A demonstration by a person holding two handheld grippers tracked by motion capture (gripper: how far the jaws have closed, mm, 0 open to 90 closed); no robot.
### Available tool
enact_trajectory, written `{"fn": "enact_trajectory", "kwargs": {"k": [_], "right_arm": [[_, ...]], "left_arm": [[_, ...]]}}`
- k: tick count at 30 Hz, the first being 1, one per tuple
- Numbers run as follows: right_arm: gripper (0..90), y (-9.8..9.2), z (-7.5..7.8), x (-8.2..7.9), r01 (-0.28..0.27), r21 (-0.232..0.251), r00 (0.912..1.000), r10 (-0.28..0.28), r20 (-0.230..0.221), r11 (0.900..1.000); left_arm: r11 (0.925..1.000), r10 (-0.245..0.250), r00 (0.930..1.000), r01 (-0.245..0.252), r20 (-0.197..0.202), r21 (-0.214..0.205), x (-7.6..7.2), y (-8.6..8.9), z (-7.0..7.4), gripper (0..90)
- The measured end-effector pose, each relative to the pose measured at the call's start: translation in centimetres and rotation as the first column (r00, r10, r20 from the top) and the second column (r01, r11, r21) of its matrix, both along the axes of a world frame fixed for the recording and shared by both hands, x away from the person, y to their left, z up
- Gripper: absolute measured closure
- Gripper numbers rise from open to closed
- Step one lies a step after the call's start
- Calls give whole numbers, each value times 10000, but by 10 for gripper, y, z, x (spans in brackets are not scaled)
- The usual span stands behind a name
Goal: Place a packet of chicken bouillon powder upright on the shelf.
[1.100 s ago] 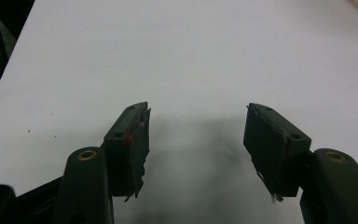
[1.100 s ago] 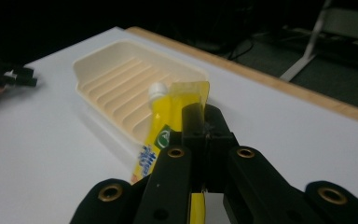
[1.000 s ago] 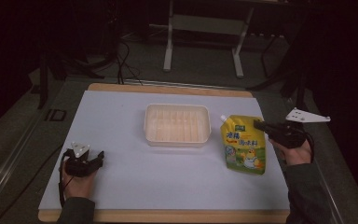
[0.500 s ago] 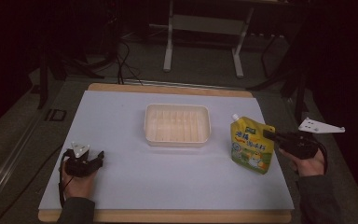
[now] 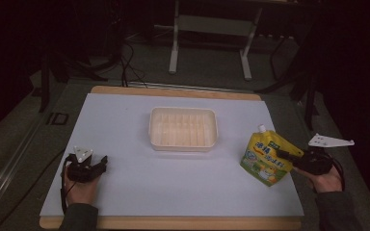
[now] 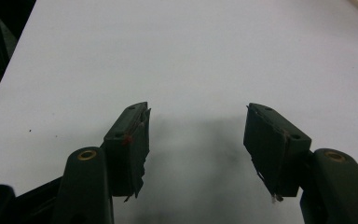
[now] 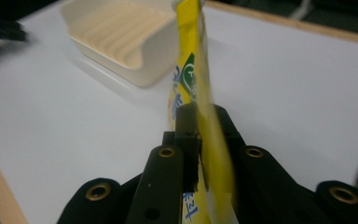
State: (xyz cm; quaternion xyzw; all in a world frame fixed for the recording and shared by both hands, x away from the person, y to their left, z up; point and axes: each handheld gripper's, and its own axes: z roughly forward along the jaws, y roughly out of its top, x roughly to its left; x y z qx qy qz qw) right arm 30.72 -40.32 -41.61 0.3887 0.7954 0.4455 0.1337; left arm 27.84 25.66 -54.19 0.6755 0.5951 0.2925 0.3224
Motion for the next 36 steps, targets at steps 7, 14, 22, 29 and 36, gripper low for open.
{"fn": "enact_trajectory", "kwargs": {"k": [7, 14, 22, 29, 36], "right_arm": [[880, 3, 2, 1, -118, -87, 9974, 111, -717, 9999], [892, 9, 6, 0, -64, 379, 9826, 134, -1852, 9993], [899, 17, 7, -1, -219, 817, 9812, 371, -1895, 9964], [900, 20, 1, -1, -160, 1806, 9847, 468, -1678, 9834], [900, 30, -2, -1, -146, 2729, 9912, 499, -1228, 9619]], "left_arm": [[10000, 5, 10000, -5, -11, 2, 0, 0, 0, 401], [10000, 2, 10000, -2, 1, -9, 0, 0, 0, 401], [10000, 16, 10000, -16, 9, -20, 0, 0, 0, 401], [10000, 16, 10000, -16, 6, -11, 0, 0, 0, 401], [10000, 21, 10000, -21, 25, -16, 0, 0, 0, 401]]}}
